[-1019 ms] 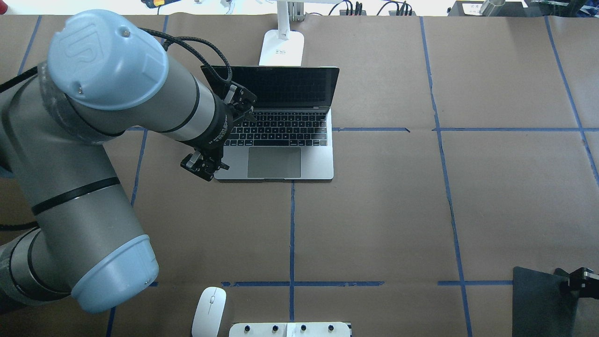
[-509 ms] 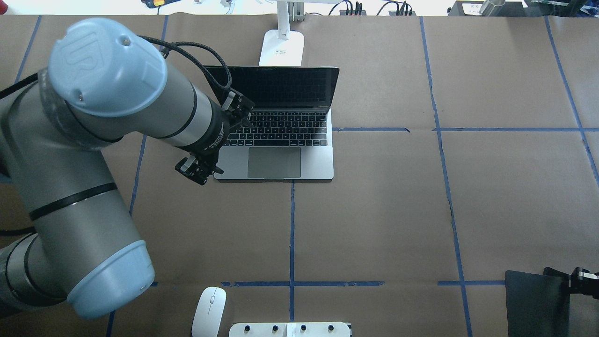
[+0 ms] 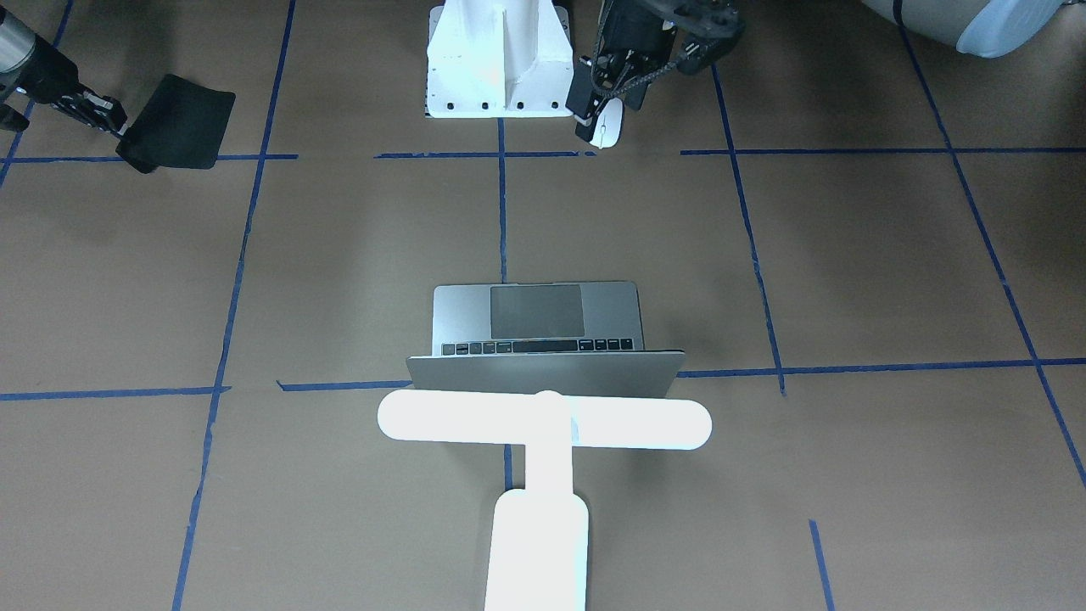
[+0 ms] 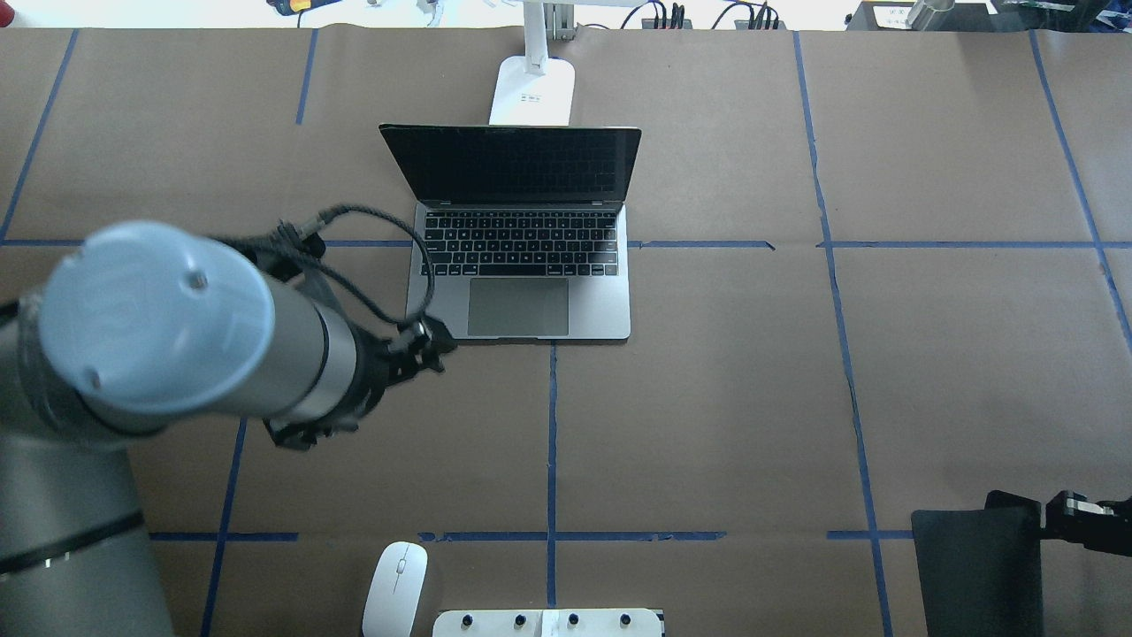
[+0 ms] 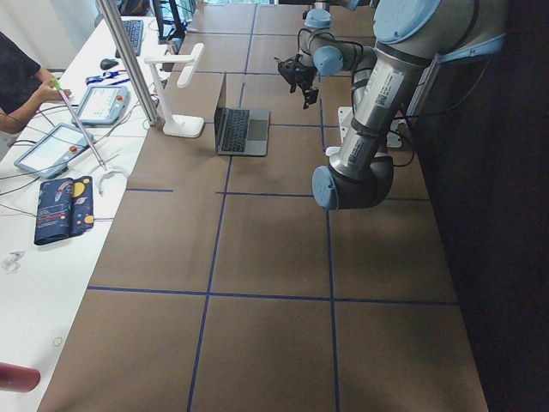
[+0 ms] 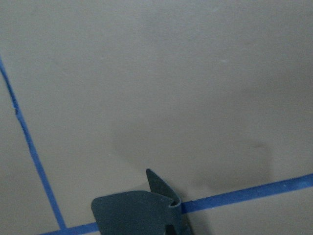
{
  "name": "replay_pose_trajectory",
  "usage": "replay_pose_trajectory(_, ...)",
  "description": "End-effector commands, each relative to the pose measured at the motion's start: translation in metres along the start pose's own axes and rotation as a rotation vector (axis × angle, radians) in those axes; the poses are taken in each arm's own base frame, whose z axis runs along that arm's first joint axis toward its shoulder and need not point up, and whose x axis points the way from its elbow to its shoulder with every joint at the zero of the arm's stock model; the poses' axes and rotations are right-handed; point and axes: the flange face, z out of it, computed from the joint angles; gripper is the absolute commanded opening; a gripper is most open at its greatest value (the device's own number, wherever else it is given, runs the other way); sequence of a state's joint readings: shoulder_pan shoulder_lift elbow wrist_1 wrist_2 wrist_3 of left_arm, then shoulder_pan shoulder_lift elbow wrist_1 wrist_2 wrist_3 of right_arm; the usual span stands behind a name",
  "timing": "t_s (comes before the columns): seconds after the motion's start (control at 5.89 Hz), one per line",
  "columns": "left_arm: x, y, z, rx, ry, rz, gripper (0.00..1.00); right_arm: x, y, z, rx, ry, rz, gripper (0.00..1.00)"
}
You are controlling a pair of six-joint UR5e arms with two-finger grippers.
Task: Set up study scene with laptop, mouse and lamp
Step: 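Drag the mouse pad beside the laptop while the left gripper reaches the mouse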
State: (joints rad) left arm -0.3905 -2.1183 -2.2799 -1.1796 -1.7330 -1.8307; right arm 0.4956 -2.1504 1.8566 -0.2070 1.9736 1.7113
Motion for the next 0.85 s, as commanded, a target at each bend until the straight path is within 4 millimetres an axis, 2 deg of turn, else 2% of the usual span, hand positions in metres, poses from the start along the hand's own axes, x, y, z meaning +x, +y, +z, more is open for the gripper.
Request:
replay_pose_trajectory(0.0, -0.042, 0.052, 0.047, -0.036, -0.112, 0.277, 1.00, -0.044, -0.015, 0.008, 0.025, -0.095, -0.012, 0.00)
replay_pose_trajectory(0.17, -0.048, 0.058, 0.053, -0.052, -0.126, 0.386, 1.00, -0.066, -0.024, 0.020, 0.040, -0.111, -0.012, 0.00)
replay_pose_trajectory(0.34, -0.051, 0.062, 0.057, -0.056, -0.133, 0.426, 1.00, -0.112, -0.047, 0.035, 0.059, -0.108, 0.013, 0.00)
replay_pose_trajectory(0.51, -0.053, 0.060, 0.060, -0.068, -0.151, 0.571, 1.00, -0.142, -0.079, 0.034, 0.088, -0.094, 0.048, 0.00)
replay_pose_trajectory(0.68, -0.054, 0.062, 0.055, -0.081, -0.139, 0.633, 1.00, -0.192, -0.106, 0.052, 0.108, -0.080, 0.068, 0.00)
